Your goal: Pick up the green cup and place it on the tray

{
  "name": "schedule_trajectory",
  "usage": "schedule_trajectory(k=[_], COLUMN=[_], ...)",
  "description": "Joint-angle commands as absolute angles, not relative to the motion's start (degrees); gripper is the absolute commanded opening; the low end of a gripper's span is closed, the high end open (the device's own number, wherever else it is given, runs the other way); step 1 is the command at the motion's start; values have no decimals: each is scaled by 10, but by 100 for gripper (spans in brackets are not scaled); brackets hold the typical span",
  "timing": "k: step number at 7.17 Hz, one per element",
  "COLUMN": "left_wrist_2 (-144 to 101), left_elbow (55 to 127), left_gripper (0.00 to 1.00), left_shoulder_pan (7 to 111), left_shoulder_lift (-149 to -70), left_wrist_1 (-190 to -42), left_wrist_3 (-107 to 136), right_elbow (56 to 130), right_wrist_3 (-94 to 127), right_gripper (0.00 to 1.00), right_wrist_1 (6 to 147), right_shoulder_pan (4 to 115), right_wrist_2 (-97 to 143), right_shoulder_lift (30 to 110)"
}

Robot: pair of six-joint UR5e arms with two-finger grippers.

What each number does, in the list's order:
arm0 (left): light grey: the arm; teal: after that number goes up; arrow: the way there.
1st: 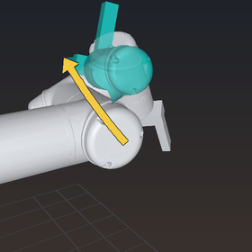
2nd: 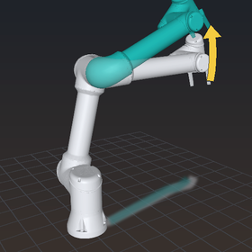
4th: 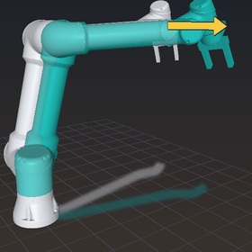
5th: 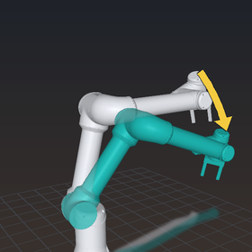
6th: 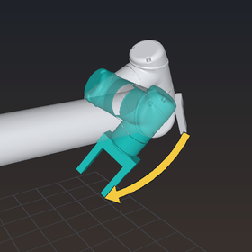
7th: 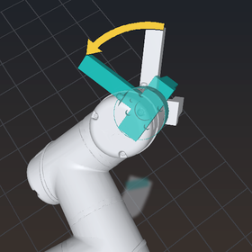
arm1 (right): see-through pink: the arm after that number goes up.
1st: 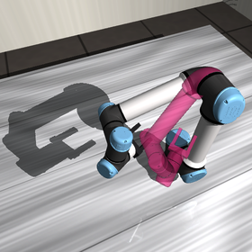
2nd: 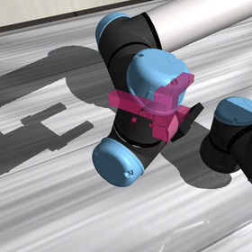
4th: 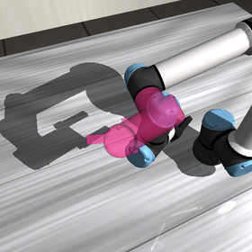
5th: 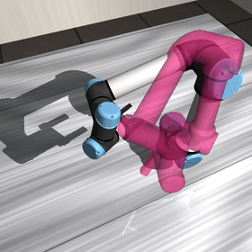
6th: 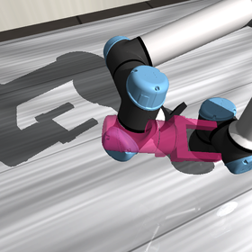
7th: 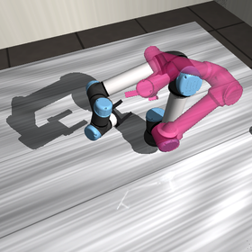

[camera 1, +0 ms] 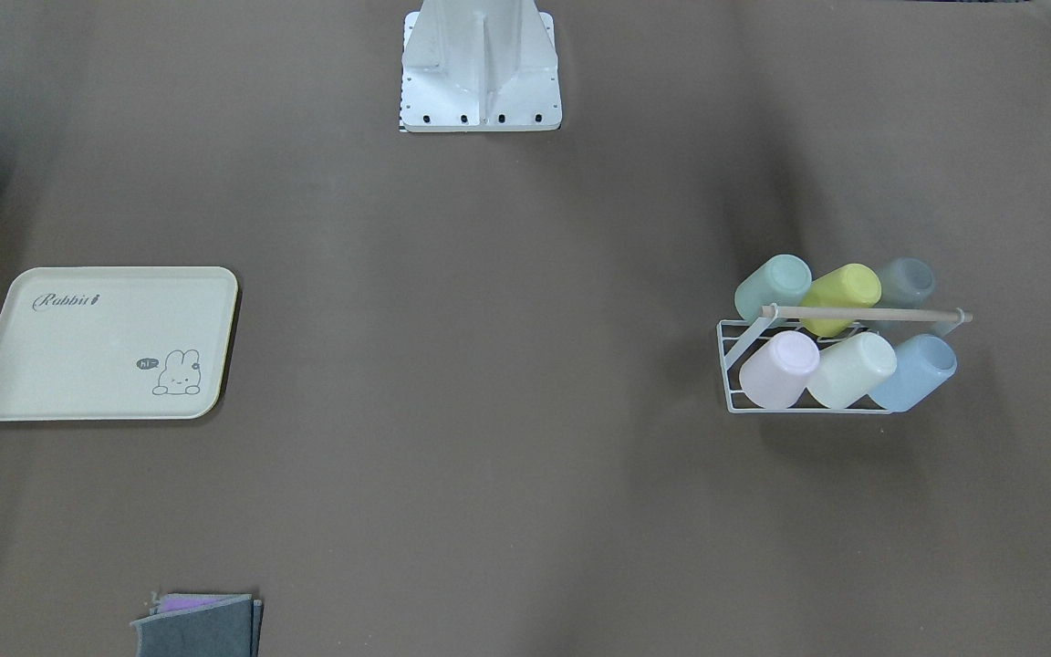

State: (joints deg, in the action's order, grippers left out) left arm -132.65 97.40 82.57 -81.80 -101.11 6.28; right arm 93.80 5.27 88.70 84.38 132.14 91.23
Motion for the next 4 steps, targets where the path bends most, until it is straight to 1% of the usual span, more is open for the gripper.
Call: schedule_trajectory(k=[1, 4], left_wrist_2=[-1325, -1327], left_elbow=[978, 985], left_gripper=[98, 98], left_shoulder_pan=[833, 849], left_shoulder_lift=[-819, -819], left_wrist_1=[-1005, -973], left_wrist_3=[64, 69], right_elbow=[938, 931], right_wrist_3=[52, 65], right_gripper=[100, 100], right_wrist_1=[887, 893], right_shoulder_pan=[844, 845], right_wrist_2=[1320, 1325], right_shoulder_lift=[913, 910])
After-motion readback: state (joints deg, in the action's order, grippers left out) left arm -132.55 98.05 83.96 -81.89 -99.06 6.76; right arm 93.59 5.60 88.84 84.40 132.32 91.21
